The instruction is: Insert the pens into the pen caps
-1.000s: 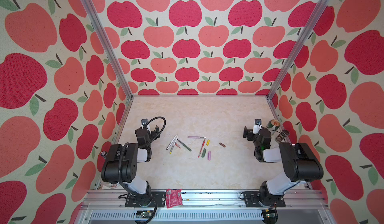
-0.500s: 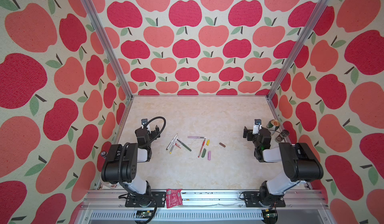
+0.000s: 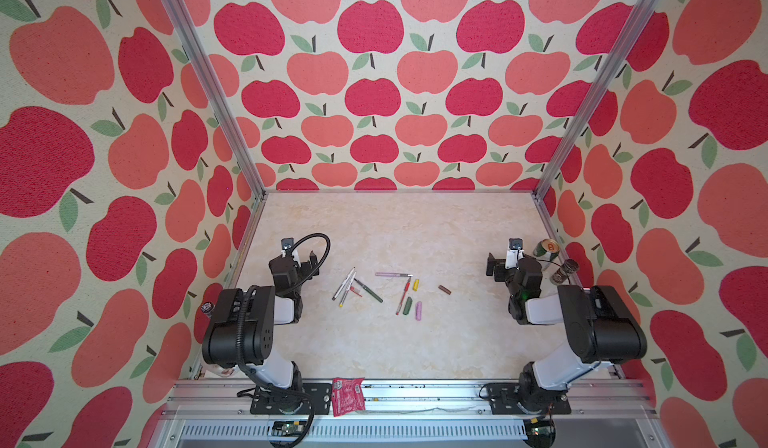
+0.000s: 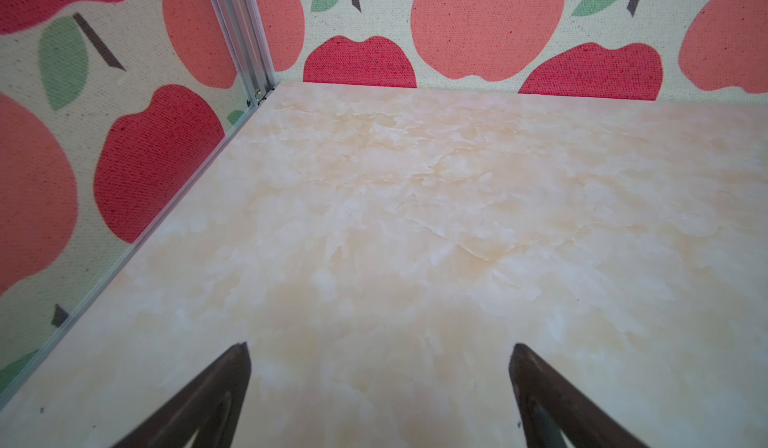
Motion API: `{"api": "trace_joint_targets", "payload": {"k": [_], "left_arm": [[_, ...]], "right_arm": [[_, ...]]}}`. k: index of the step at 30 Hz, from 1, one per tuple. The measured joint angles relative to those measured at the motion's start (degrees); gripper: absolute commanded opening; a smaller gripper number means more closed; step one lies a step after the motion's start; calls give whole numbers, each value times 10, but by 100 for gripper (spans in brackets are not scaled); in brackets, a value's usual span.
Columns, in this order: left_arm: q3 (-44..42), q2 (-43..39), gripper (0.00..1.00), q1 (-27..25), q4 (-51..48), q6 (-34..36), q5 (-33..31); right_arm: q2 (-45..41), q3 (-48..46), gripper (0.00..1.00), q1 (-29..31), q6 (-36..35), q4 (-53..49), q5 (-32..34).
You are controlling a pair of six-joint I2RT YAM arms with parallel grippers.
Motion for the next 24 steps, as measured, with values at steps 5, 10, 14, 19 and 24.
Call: {"api": "trace_joint_targets", "payload": {"k": [5, 10, 14, 19, 24], "left_arm": [[0, 0, 99, 9, -1, 0, 2], [1, -39, 99, -4, -47, 2, 1], [25, -134, 99, -27, -129, 5, 2], [68, -260, 99, -14, -222, -76, 46], [73, -348, 99, 38, -243, -226, 132]], "right_arm": [[0, 0, 99, 0, 0, 0, 0], [-15, 0, 99, 0, 0, -17, 7], [-118, 23, 99, 0, 7, -128, 16], [-262, 108, 99, -16, 130, -295, 16], [-373, 118, 99, -60, 243, -350, -101]]}}
